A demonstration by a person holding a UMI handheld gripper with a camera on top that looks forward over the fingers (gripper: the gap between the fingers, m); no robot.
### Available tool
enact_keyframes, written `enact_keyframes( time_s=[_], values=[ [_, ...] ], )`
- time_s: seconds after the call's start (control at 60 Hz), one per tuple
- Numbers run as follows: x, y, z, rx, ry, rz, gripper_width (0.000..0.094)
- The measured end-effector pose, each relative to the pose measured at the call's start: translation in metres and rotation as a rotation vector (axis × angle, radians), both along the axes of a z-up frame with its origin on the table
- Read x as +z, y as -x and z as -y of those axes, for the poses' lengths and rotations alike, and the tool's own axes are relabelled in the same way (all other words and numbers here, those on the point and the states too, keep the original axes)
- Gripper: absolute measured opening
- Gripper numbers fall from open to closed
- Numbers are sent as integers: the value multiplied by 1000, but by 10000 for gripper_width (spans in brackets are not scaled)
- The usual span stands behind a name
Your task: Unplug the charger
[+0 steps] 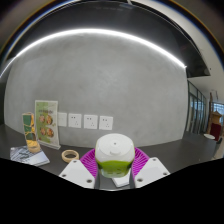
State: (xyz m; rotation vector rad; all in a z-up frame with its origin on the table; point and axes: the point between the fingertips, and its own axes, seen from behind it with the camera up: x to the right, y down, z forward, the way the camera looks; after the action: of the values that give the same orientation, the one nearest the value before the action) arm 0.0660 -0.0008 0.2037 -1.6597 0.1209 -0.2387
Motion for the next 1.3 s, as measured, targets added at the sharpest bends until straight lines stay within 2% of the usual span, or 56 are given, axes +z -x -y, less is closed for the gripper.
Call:
enact_keyframes(
  time_s=[0.117, 0.35, 0.467, 0.617, 0.733, 0.783, 1.05, 1.25, 1.3],
  values=[
    [-2, -39, 19, -59, 38, 42, 387],
    [-123, -120, 68, -115, 356, -28, 400],
    [-159, -147, 79, -97, 443, -67, 407],
    [-175, -147, 49, -50, 469, -61, 408],
    [-198, -161, 25, -24, 550, -76, 407],
    [-208, -164, 18, -15, 581, -78, 434],
    [-210, -156, -6, 65, 574, -102, 530],
    [-221, -153, -17, 79, 559, -158, 673],
    [-219, -152, -16, 78, 550, -174, 749]
  ],
)
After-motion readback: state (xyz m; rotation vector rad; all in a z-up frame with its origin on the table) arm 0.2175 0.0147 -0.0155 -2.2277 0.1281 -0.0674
